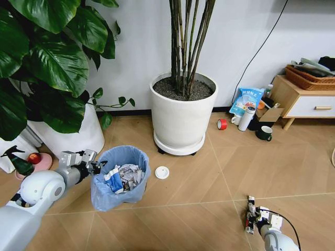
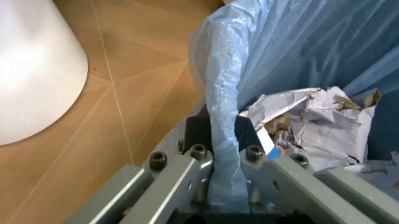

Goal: Pick up the trash bin and place the garbage on the floor into it.

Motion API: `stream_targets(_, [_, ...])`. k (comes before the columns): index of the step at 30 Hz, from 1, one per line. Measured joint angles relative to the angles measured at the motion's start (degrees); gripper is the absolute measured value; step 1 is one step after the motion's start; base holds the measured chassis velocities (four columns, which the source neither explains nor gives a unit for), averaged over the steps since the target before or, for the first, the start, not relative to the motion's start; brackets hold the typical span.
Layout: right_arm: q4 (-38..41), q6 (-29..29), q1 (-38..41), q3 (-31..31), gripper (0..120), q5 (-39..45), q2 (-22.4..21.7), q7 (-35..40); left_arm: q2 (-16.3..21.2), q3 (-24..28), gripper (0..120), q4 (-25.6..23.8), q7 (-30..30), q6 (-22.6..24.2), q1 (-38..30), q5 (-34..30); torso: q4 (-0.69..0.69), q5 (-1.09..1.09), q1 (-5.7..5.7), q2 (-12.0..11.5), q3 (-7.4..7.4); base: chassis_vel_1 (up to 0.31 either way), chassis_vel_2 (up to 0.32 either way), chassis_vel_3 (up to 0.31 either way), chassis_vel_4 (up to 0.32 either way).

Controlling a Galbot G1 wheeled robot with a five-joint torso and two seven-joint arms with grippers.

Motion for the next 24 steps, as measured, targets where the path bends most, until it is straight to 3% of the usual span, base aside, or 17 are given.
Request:
stream_targets(5, [-0.3, 0.3, 0.3, 0.0, 2, -0.1, 0.3, 0.0, 0.1, 0.0, 0, 0.0, 0.0, 0.0, -0.1, 0.0, 0.0, -0.01, 0.0, 0.0, 0.0, 0.0, 0.0, 0.0, 0.0])
stream_targets(10, [1.2, 0.7, -0.4, 0.1, 2, -0.1, 0.6, 0.0, 0.0, 0.0, 0, -0.2, 0.0, 0.0, -0.1, 0.0, -0.01, 0.04, 0.0, 0.0, 0.0, 0.0, 0.0, 0.0, 0.0])
stream_targets(22, [22.8, -0.1, -2.9, -0.8, 2, 6.5, -2.7, -0.3, -0.2, 0.0, 0, 0.0, -0.2, 0.1, -0.3, -0.1, -0.01, 0.0, 0.0, 0.0, 0.0, 0.0, 0.0, 0.0, 0.0])
stream_targets(24, [29.3, -1.4, -1.9, -2.2, 2, 8.5, -4.5, -1.0, -0.5, 0.2, 0, 0.2, -0.2, 0.1, -0.3, 0.1, 0.0, -0.02, 0.0, 0.0, 0.0, 0.0, 0.0, 0.0, 0.0])
